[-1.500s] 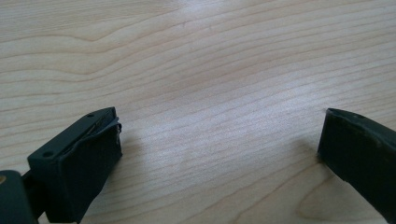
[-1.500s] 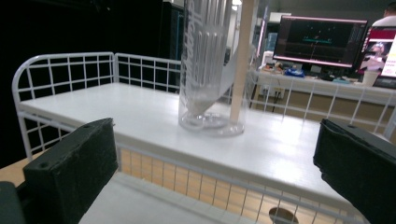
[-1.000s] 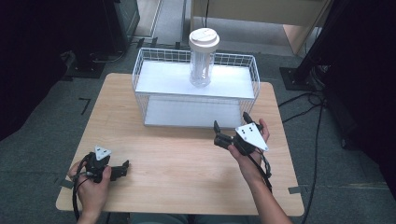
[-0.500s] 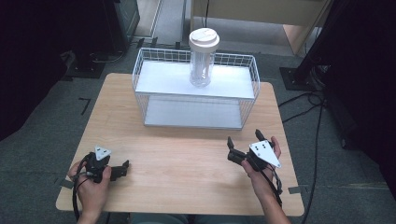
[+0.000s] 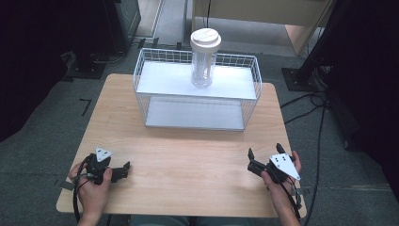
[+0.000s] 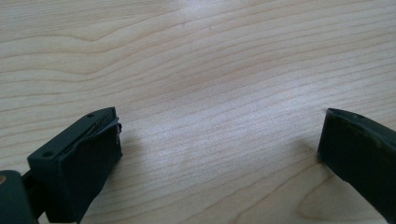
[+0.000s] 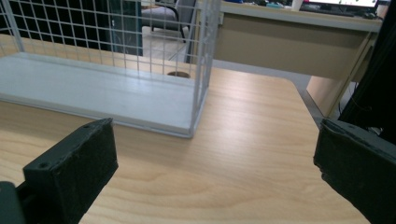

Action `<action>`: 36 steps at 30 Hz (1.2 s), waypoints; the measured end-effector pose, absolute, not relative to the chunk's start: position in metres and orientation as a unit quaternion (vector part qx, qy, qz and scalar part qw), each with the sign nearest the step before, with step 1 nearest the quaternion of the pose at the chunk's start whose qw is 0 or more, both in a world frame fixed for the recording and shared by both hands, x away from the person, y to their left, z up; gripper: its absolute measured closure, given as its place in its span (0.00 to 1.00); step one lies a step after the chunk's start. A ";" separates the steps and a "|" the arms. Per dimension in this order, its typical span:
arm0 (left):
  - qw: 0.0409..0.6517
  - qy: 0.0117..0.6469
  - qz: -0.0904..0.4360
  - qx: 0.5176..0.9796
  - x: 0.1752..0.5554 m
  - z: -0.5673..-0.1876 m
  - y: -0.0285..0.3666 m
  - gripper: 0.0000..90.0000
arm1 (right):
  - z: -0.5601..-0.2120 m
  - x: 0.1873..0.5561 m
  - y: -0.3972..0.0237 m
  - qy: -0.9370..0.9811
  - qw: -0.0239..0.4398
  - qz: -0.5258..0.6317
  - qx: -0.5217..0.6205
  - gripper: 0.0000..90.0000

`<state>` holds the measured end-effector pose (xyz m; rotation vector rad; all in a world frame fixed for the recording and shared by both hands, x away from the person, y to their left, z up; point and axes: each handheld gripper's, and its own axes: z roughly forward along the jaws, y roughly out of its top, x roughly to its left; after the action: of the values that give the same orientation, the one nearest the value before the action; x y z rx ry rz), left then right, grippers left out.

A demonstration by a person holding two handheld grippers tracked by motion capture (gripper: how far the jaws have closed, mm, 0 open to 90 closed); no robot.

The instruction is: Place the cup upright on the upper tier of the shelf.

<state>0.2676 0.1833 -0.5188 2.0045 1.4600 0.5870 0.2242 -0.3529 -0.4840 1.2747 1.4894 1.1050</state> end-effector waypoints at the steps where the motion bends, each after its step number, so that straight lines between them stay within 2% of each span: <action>1: 0.292 0.548 0.220 0.752 0.268 -0.519 0.183 0.00 | -0.485 0.222 -0.356 0.597 0.430 0.440 0.515 0.00; 20: 0.292 0.548 0.220 0.752 0.268 -0.519 0.183 0.00 | -0.505 0.192 -0.412 0.595 0.424 0.405 0.550 0.00; 26: 0.292 0.548 0.220 0.752 0.268 -0.519 0.183 0.00 | -0.510 0.190 -0.429 0.610 0.369 0.396 0.579 0.00; 31: 0.292 0.548 0.220 0.752 0.268 -0.519 0.183 0.00 | -0.516 0.185 -0.432 0.635 0.366 0.361 0.576 0.00; 33: 0.294 0.547 0.219 0.753 0.268 -0.519 0.183 0.00 | -0.521 0.187 -0.431 0.664 0.343 0.336 0.573 0.00; 36: 0.294 0.544 0.220 0.755 0.270 -0.519 0.182 0.00 | -0.521 0.187 -0.430 0.664 0.347 0.333 0.572 0.00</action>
<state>0.2705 0.1823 -0.5189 2.0101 1.4485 0.5849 0.1871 -0.4303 -0.5211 1.4849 1.7241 0.8639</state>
